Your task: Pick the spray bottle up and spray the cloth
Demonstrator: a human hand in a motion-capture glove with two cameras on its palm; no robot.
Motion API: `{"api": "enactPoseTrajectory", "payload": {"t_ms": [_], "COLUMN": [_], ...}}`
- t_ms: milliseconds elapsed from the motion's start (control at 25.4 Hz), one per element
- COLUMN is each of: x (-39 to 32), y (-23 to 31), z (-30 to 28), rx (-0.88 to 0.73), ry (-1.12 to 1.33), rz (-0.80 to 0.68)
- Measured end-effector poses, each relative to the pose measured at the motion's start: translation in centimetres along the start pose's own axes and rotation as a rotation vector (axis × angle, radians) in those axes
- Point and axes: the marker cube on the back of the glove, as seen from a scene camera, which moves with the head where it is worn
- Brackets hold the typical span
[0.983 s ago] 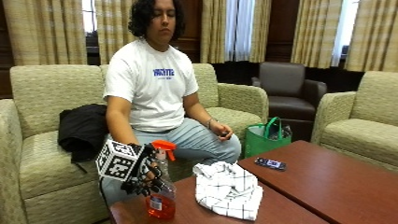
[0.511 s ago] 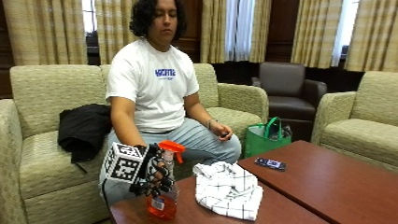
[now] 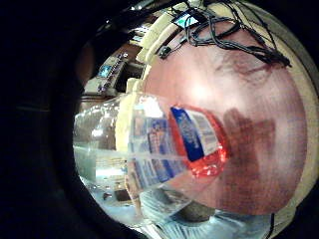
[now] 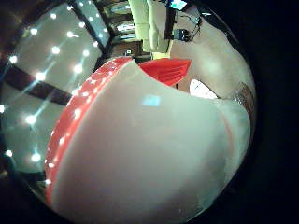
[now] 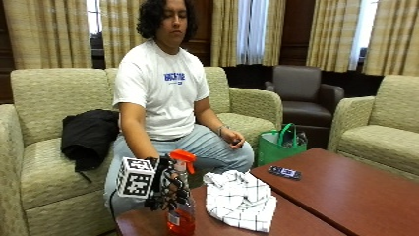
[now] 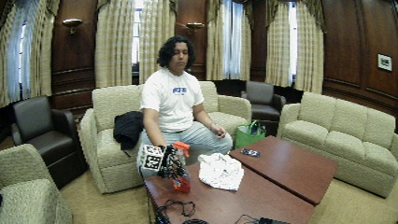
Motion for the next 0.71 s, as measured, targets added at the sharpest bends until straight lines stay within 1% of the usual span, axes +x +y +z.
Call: {"api": "enactPoseTrajectory", "payload": {"t_ms": [432,707], "x": [-1.2,-1.7], "y": [-2.3,-2.4], "z": [1.7,2.2], "rx": [-0.011,0.021], "ry": [-0.026,-0.027], "rz": [0.025,-0.010]}}
